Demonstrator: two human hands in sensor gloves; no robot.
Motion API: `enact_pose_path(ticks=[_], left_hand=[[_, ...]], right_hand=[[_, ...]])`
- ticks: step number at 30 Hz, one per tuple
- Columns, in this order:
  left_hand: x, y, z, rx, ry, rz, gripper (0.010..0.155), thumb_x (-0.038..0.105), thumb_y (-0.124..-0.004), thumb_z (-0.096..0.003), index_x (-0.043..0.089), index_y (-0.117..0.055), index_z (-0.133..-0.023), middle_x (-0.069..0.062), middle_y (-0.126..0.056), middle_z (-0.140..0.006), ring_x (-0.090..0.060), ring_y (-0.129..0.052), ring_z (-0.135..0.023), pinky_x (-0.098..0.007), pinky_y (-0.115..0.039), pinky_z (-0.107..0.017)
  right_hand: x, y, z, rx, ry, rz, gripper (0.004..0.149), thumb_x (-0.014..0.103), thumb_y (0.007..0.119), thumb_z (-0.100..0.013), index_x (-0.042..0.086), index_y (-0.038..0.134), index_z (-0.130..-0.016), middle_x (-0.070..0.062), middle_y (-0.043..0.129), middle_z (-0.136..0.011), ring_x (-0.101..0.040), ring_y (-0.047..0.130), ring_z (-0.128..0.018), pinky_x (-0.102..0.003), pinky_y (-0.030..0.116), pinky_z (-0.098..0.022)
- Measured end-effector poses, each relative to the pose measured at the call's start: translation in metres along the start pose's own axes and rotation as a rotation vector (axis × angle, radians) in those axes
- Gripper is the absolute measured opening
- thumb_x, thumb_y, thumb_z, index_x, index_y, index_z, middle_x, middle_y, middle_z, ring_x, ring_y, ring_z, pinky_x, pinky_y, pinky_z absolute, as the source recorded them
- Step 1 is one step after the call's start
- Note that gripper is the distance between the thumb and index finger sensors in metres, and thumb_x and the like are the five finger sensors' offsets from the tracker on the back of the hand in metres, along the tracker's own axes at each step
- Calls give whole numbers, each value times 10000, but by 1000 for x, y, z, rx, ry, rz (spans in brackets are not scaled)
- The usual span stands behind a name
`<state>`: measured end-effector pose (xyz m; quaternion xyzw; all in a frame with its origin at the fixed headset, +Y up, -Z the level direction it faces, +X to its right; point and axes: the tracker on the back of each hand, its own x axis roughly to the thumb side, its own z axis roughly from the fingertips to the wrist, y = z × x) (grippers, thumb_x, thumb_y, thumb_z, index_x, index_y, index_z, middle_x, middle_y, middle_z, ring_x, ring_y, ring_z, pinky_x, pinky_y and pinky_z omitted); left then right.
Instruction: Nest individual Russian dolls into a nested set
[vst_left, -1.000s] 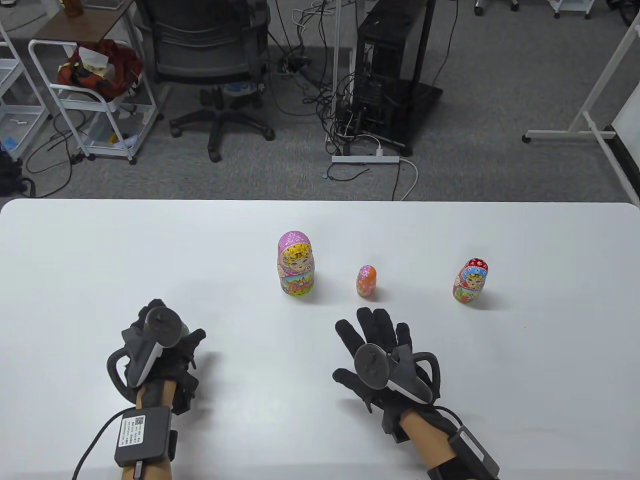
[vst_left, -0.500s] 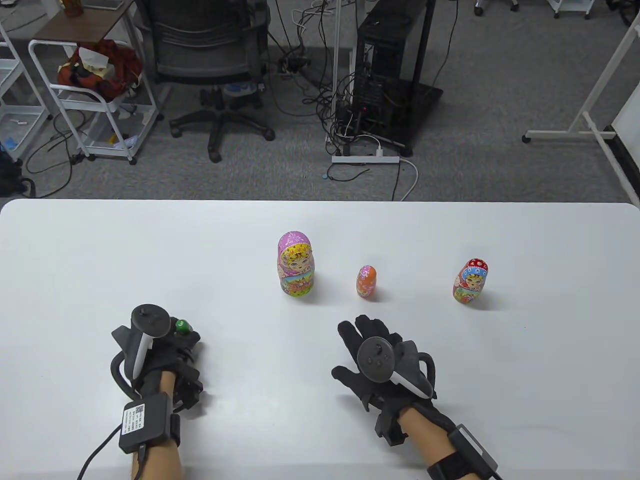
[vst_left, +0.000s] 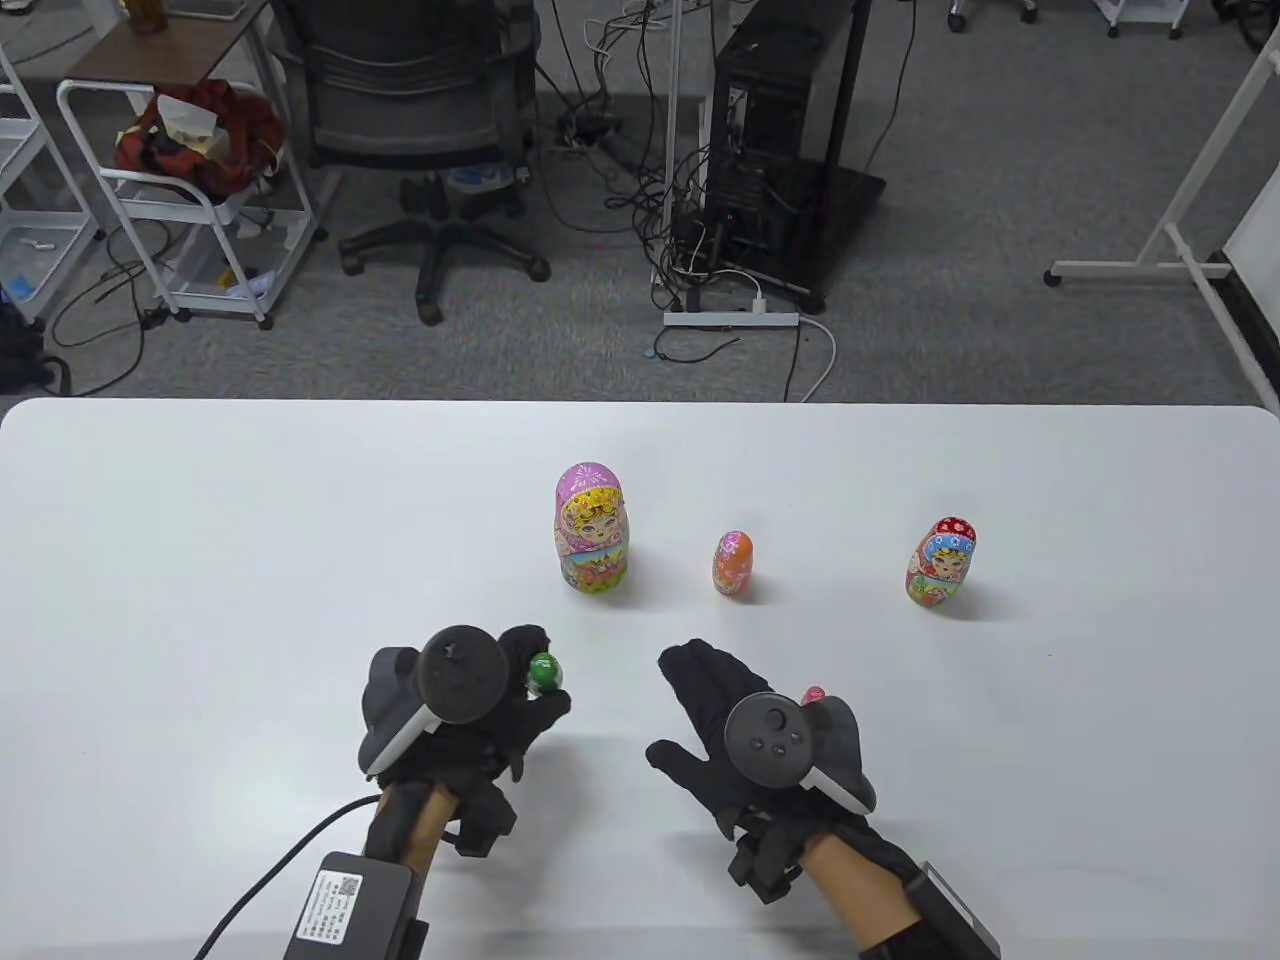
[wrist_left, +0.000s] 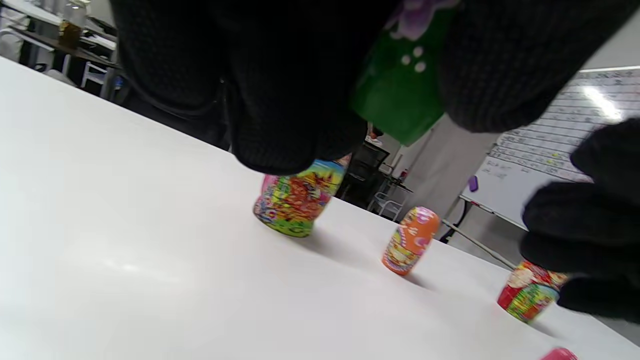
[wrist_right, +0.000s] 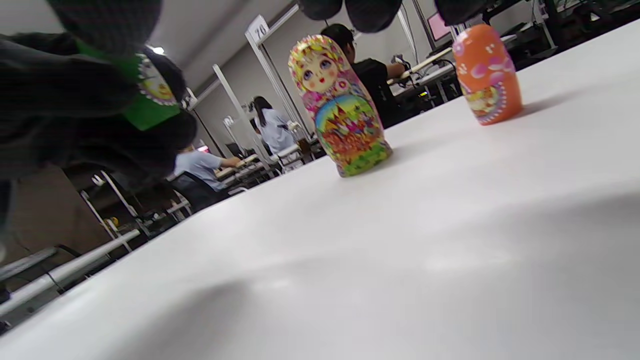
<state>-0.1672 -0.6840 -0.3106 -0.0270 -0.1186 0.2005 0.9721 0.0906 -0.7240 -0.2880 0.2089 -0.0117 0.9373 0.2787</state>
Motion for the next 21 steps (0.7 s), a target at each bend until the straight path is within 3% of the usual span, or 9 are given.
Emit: enact_pose_path(ticks=[4, 11, 15, 21], left_hand=[[25, -7, 7, 28, -53, -63, 716, 599, -846, -385, 341, -571, -994, -17, -865, -874, -161, -929, -696, -513, -738, -645], [47, -29, 22, 206, -134, -155, 739, 619, -888, -329, 288, -644, -944, 18, -878, -798, -112, -923, -625, -483, -769, -626], [48, -35, 26, 193, -150, -153, 745, 619, -899, -316, 277, -654, -931, 27, -897, -765, -93, -936, -591, -469, -791, -609], [45, -40, 29, 206, -194, -196, 728, 603, -880, -335, 261, -677, -946, 30, -919, -794, -101, -969, -614, -461, -805, -603]], right_hand=[[7, -7, 4, -47, -56, -59, 794, 583, 687, -454, 391, 154, -1011, -44, 375, -1143, -304, 590, -1033, -573, 567, -732], [17, -6, 6, -64, -110, -113, 666, 523, 690, -477, 501, 259, -985, -42, 609, -1073, -270, 822, -880, -504, 716, -641], [21, -6, 7, -68, -124, -81, 522, 448, 712, -489, 427, 513, -971, -26, 739, -990, -248, 892, -802, -485, 751, -606], [21, -7, 7, -80, -132, -63, 516, 422, 740, -480, 336, 568, -959, -43, 762, -967, -246, 902, -778, -469, 758, -602]])
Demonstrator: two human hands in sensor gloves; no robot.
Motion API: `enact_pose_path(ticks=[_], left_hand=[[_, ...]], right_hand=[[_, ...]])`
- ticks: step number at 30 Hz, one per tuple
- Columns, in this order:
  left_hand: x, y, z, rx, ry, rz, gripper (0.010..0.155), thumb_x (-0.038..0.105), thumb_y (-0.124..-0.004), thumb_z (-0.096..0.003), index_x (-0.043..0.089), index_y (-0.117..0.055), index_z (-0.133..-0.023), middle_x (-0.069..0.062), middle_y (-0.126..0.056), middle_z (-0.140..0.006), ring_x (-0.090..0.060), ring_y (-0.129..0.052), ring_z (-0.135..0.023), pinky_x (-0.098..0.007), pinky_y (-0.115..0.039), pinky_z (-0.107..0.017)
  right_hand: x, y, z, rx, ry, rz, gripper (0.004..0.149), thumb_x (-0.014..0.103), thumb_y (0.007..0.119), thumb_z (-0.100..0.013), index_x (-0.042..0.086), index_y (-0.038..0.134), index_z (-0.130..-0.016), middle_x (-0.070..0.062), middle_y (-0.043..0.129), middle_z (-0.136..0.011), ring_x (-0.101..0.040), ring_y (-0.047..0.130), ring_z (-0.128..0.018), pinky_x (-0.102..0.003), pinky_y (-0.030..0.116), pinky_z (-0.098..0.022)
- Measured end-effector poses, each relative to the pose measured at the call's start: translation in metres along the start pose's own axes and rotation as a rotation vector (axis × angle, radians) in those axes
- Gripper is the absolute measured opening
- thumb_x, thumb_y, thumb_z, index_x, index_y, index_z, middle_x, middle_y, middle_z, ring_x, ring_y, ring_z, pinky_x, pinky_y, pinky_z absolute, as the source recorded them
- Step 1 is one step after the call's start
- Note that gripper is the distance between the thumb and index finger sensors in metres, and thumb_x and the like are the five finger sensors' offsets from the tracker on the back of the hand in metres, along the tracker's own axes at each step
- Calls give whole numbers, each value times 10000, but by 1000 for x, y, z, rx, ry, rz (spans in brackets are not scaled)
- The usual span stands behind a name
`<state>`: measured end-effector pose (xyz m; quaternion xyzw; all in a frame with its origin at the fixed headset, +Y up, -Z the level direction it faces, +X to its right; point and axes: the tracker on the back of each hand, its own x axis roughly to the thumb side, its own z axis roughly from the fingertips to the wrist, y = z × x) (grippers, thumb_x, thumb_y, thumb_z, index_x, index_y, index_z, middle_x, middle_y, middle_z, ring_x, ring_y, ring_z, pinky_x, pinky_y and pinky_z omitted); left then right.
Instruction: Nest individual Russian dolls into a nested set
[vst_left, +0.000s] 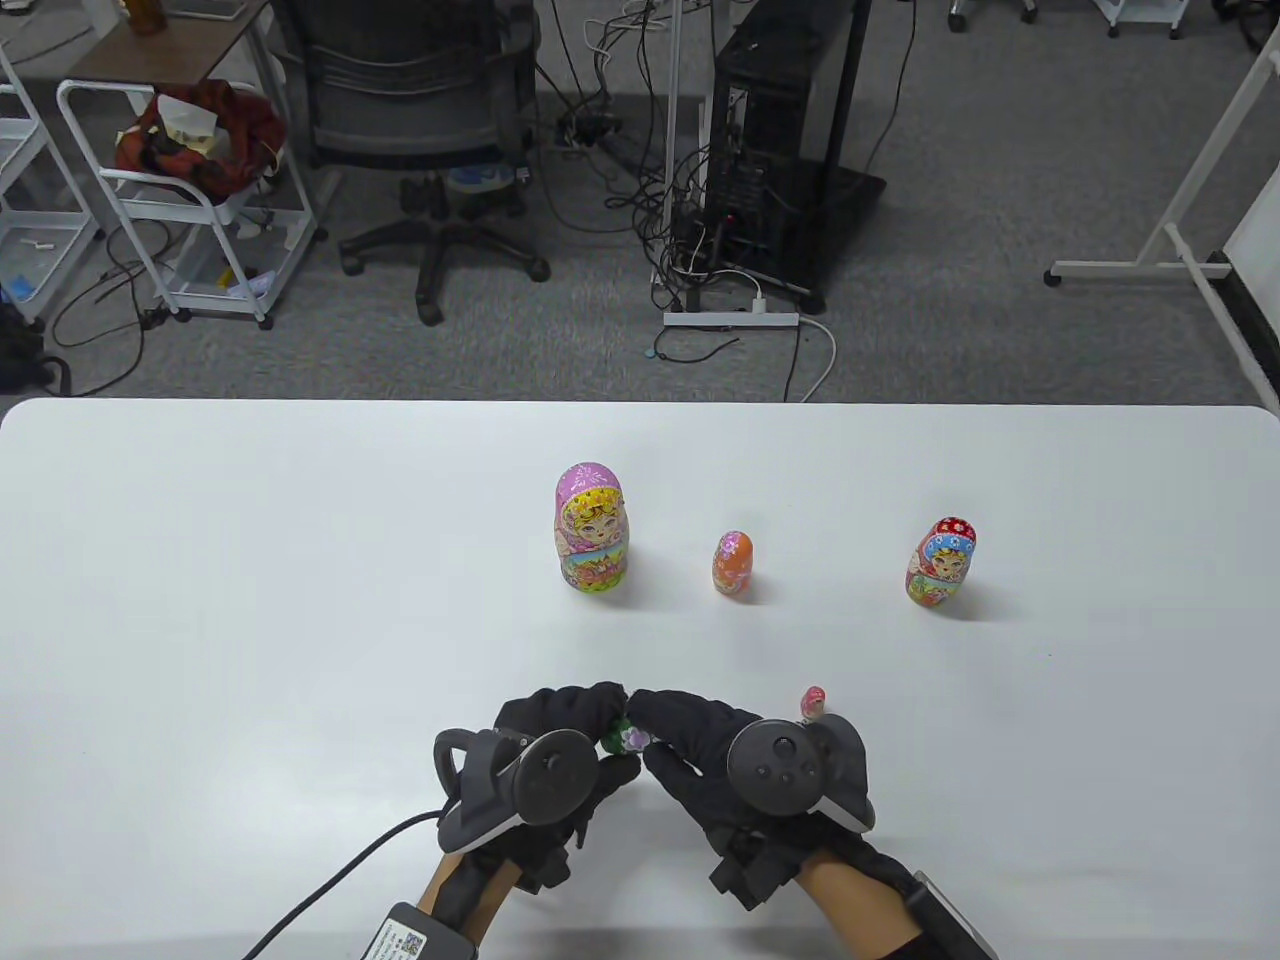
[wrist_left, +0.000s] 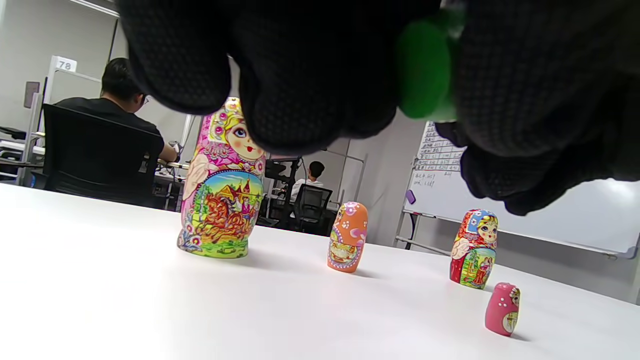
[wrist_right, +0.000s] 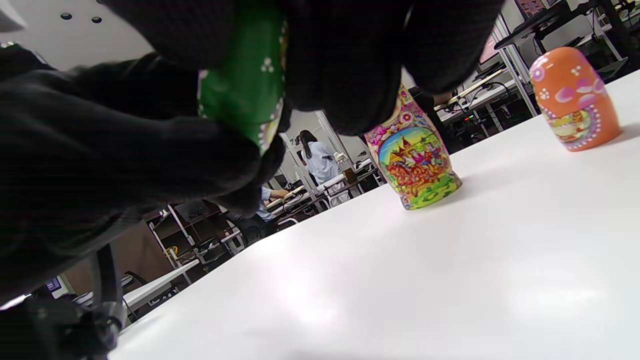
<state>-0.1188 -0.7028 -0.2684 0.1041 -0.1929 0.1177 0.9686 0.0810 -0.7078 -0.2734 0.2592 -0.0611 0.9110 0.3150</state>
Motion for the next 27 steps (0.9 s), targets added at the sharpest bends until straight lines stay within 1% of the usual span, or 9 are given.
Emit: enact_pose_path(ticks=[2, 5, 8, 16, 19, 23, 27], left_hand=[[1, -1, 0, -14, -10, -2, 711, 601, -864, -345, 251, -720, -946, 26, -950, -795, -117, -995, -620, -460, -813, -597], [2, -6, 1, -49, -19, 5, 705, 599, -851, -353, 238, -733, -948, 23, -963, -803, -125, -1007, -632, -456, -819, -591], [3, -10, 1, -66, -24, 0, 703, 613, -827, -359, 231, -741, -944, 18, -971, -796, -125, -1013, -625, -454, -823, -587], [6, -11, 2, -43, -32, -46, 695, 648, -801, -365, 230, -772, -920, 20, -991, -758, -117, -1025, -588, -443, -840, -563], [5, -9, 2, -21, -19, -24, 687, 647, -819, -354, 231, -804, -900, 25, -1017, -722, -107, -1041, -556, -431, -858, -546], [1, -8, 3, -23, 6, 20, 687, 650, -835, -348, 230, -824, -891, 30, -1036, -696, -102, -1054, -532, -424, -871, -531], [0, -7, 3, -20, -3, 18, 686, 666, -832, -346, 230, -844, -875, 33, -1048, -669, -95, -1062, -510, -417, -883, -520]], right_hand=[[0, -1, 0, 3, -4, 4, 516, 420, 740, -480, 329, 570, -959, -44, 762, -966, -249, 899, -777, -470, 755, -604], [0, -2, 1, 16, -22, 55, 516, 418, 743, -481, 323, 574, -959, -42, 755, -971, -248, 893, -779, -470, 747, -615], [0, -2, 1, 20, -26, 53, 518, 412, 751, -478, 310, 581, -957, -47, 756, -969, -255, 890, -776, -472, 745, -617], [3, -2, 2, 10, -40, 104, 520, 416, 753, -473, 300, 593, -953, -48, 778, -954, -246, 910, -755, -467, 748, -617], [4, -2, 3, -13, -42, 107, 520, 416, 757, -471, 292, 601, -951, -53, 789, -946, -244, 919, -744, -464, 754, -610], [6, -2, 3, -41, -42, 126, 523, 422, 756, -468, 280, 607, -949, -60, 805, -932, -243, 934, -721, -457, 765, -597], [7, -1, 4, -49, -37, 129, 526, 427, 747, -468, 271, 606, -950, -61, 814, -923, -235, 942, -710, -453, 768, -594]])
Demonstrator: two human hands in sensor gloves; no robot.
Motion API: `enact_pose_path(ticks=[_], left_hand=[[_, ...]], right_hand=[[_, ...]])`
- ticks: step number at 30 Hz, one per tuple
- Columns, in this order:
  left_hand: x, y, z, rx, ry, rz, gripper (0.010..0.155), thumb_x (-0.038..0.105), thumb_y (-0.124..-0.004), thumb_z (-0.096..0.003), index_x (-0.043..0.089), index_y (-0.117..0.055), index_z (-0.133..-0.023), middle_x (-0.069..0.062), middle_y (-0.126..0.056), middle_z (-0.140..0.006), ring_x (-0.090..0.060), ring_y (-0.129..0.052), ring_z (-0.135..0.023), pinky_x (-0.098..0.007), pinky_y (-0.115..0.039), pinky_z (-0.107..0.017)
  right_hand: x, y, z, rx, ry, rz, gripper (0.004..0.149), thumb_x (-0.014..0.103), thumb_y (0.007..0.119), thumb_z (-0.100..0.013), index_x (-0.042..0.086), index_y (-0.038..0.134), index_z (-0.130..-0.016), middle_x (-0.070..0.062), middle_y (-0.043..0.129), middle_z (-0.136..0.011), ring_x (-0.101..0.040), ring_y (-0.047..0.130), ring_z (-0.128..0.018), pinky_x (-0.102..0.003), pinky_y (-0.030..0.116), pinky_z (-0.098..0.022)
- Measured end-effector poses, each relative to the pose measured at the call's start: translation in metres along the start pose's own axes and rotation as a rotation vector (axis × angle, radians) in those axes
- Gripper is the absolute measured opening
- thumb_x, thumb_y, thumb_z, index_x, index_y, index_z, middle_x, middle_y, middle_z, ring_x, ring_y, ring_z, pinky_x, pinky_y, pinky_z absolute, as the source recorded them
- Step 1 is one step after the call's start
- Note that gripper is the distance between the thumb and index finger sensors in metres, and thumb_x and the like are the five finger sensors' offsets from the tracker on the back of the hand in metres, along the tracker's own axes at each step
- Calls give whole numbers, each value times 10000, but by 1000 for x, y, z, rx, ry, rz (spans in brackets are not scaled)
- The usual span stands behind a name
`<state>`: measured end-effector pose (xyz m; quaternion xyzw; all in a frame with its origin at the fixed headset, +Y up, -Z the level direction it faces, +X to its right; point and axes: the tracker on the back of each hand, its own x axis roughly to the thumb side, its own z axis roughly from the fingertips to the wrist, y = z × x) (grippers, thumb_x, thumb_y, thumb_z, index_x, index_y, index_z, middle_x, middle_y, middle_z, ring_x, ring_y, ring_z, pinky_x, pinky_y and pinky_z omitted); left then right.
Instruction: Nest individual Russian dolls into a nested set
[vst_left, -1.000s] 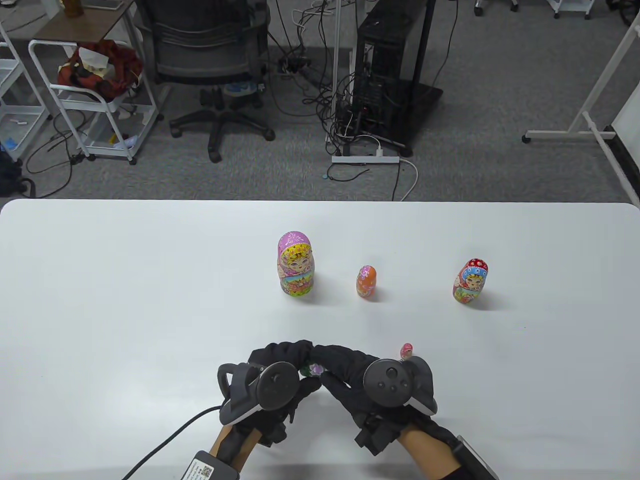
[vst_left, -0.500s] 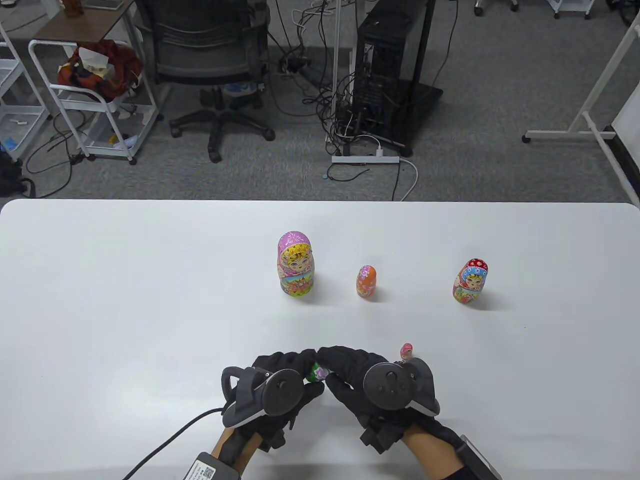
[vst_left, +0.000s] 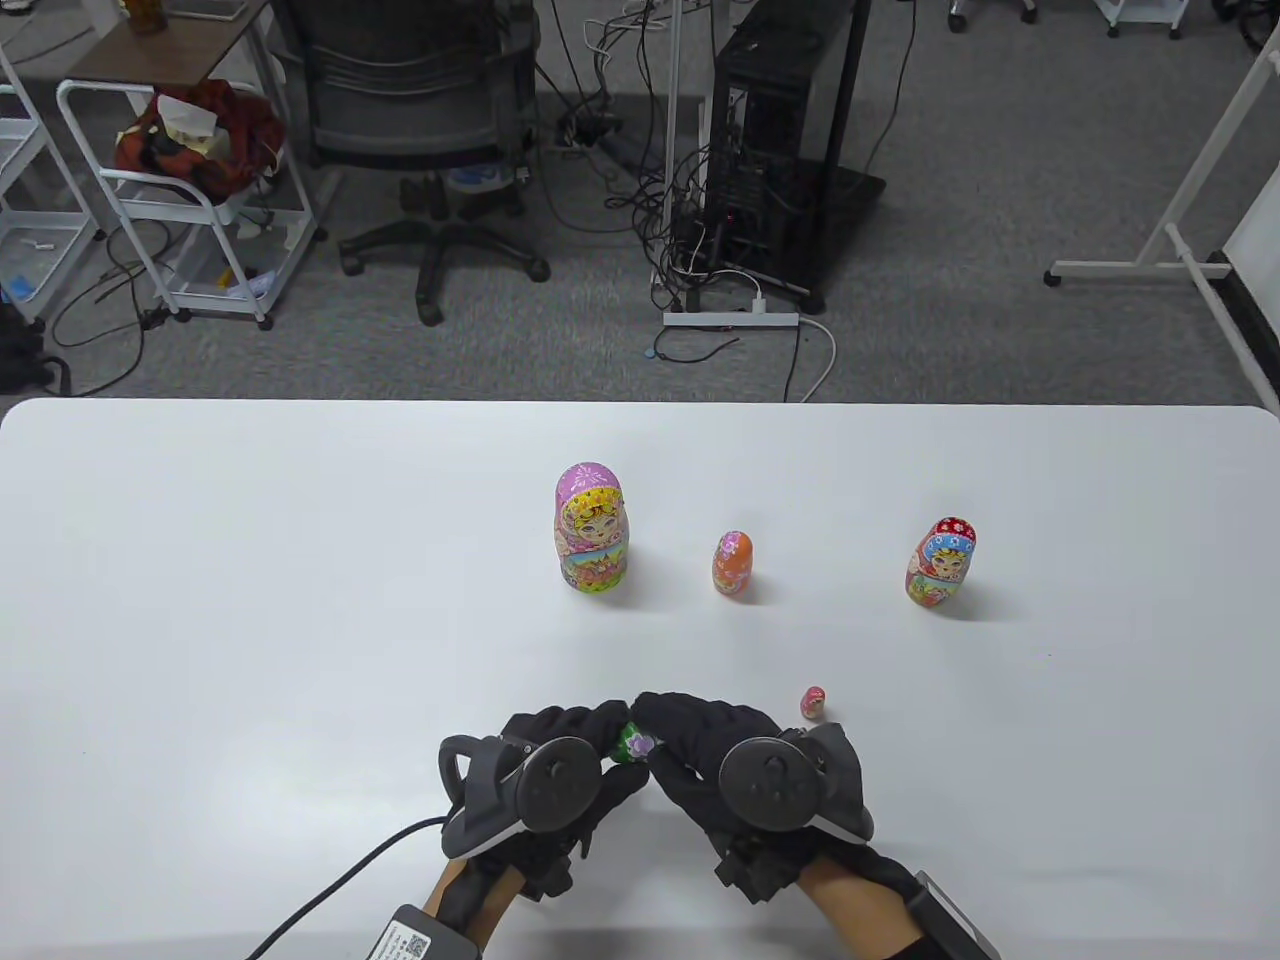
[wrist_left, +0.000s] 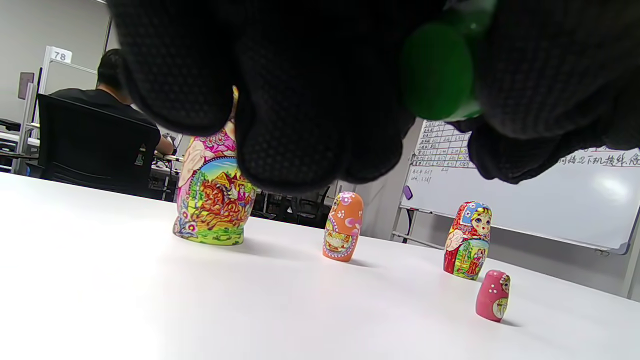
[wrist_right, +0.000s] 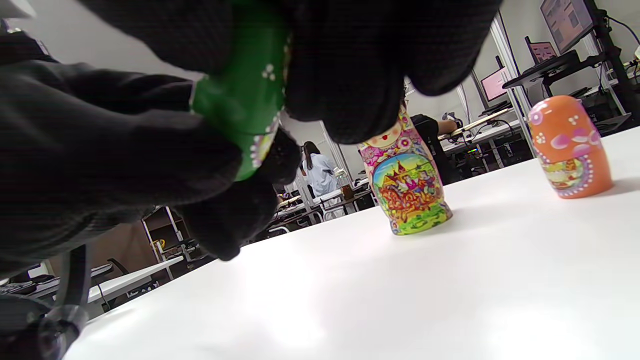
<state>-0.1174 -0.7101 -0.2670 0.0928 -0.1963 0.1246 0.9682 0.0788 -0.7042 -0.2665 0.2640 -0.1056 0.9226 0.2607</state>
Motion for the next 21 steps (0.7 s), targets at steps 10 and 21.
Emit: enact_pose_path(ticks=[10, 21], left_hand=[[-6, 0, 0, 24, 28, -40, 686, 662, -845, -333, 237, -839, -870, 35, -1037, -672, -97, -1051, -514, -419, -874, -523], [-11, -6, -1, -3, 50, -49, 693, 653, -854, -325, 241, -822, -882, 37, -1024, -699, -101, -1046, -540, -423, -866, -533]], right_hand=[[-9, -8, -3, 48, 89, 107, 546, 447, 760, -473, 285, 567, -958, -45, 789, -930, -260, 903, -736, -497, 728, -616], [-32, 31, -3, 462, 211, 562, 542, 432, 814, -478, 304, 614, -966, -40, 799, -936, -260, 905, -734, -501, 727, -629]])
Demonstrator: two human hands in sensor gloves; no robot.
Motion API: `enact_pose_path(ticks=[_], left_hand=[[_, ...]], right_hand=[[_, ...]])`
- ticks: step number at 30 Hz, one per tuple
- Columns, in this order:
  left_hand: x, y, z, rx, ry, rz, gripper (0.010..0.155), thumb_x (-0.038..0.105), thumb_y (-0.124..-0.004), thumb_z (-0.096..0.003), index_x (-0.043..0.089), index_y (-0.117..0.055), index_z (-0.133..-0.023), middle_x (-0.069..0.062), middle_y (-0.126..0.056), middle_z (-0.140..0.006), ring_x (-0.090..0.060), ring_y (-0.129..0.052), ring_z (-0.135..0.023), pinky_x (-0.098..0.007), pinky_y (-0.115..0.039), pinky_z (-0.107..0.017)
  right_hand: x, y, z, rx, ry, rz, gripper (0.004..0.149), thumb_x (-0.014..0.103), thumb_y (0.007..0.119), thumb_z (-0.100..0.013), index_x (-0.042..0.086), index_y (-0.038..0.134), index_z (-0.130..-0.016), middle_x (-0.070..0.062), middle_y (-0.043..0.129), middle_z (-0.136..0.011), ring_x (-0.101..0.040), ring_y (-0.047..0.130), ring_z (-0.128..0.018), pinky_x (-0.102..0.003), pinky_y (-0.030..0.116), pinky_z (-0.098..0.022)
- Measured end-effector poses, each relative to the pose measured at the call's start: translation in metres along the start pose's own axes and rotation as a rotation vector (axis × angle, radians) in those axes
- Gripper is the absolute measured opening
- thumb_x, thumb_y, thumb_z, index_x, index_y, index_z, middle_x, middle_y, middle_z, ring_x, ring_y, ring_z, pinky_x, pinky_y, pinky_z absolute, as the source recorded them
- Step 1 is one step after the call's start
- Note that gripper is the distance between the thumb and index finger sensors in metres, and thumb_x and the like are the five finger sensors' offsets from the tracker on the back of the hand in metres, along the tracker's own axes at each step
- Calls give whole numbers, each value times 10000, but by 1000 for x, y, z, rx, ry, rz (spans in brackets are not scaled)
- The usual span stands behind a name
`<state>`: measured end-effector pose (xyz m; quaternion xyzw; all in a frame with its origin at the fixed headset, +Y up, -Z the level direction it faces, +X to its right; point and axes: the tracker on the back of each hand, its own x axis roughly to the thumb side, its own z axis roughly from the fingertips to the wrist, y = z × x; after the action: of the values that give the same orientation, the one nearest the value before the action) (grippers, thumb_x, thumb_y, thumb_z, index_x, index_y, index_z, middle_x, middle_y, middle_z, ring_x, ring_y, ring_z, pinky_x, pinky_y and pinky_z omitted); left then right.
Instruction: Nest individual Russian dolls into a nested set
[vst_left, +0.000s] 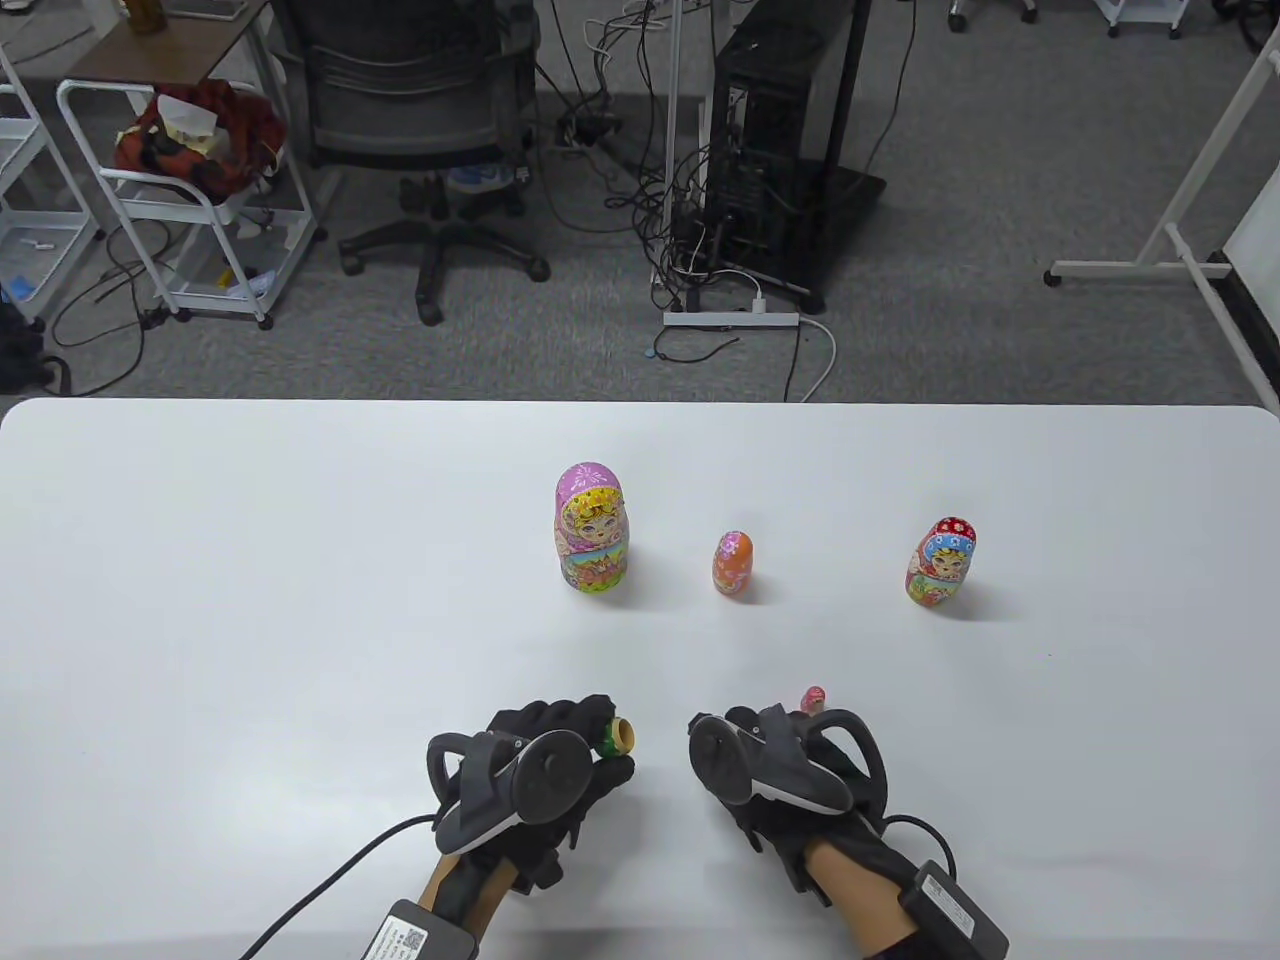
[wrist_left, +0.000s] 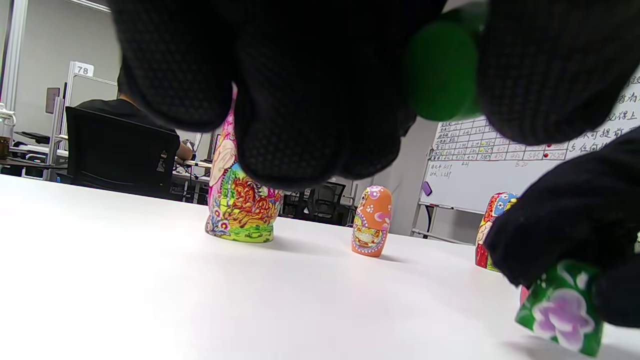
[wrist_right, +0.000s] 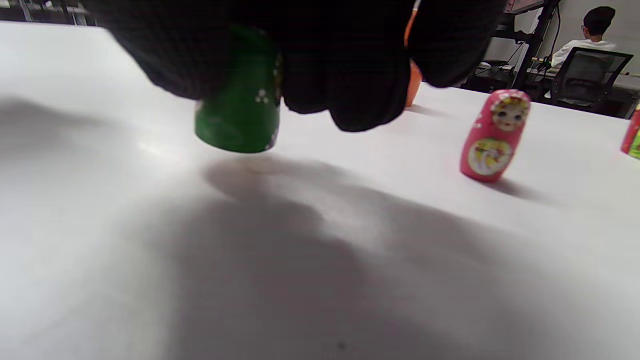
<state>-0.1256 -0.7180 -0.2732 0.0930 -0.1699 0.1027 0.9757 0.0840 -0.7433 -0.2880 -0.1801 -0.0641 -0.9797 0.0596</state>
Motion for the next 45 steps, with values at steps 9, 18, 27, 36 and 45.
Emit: enact_pose_path(ticks=[9, 18, 27, 36, 45], left_hand=[[-1, 0, 0, -7, 7, -3, 698, 655, -858, -317, 236, -819, -875, 41, -1021, -692, -97, -1044, -539, -422, -866, -532], [1, -2, -1, -19, -3, -4, 697, 654, -847, -325, 239, -811, -884, 42, -1015, -704, -96, -1041, -548, -421, -863, -537], [4, -4, -1, -33, -15, -23, 700, 656, -843, -324, 240, -808, -886, 41, -1014, -707, -96, -1041, -552, -421, -862, -540], [5, -6, -1, -40, -21, -32, 700, 650, -840, -329, 242, -800, -897, 43, -1009, -722, -99, -1039, -562, -422, -860, -543], [5, -7, -1, -41, -17, -22, 702, 653, -827, -339, 251, -784, -913, 46, -1000, -746, -100, -1036, -576, -421, -857, -546]], right_hand=[[-7, -4, -1, 27, 27, -26, 612, 498, 774, -479, 369, 496, -1009, -29, 724, -999, -265, 863, -784, -515, 698, -650], [-102, -18, 15, -203, 566, -204, 438, 378, 755, -513, 372, 652, -939, -50, 658, -1035, -285, 792, -840, -538, 630, -671], [-104, 17, -3, -76, 543, -261, 513, 536, 742, -463, 413, 638, -950, -11, 795, -961, -261, 871, -761, -502, 684, -636], [-91, 15, -7, -106, 505, -219, 440, 396, 796, -483, 319, 701, -906, -12, 862, -892, -218, 925, -700, -464, 730, -616], [-65, -19, 7, -289, 164, -563, 458, 385, 815, -465, 324, 682, -898, -6, 819, -921, -213, 905, -720, -459, 728, -629]])
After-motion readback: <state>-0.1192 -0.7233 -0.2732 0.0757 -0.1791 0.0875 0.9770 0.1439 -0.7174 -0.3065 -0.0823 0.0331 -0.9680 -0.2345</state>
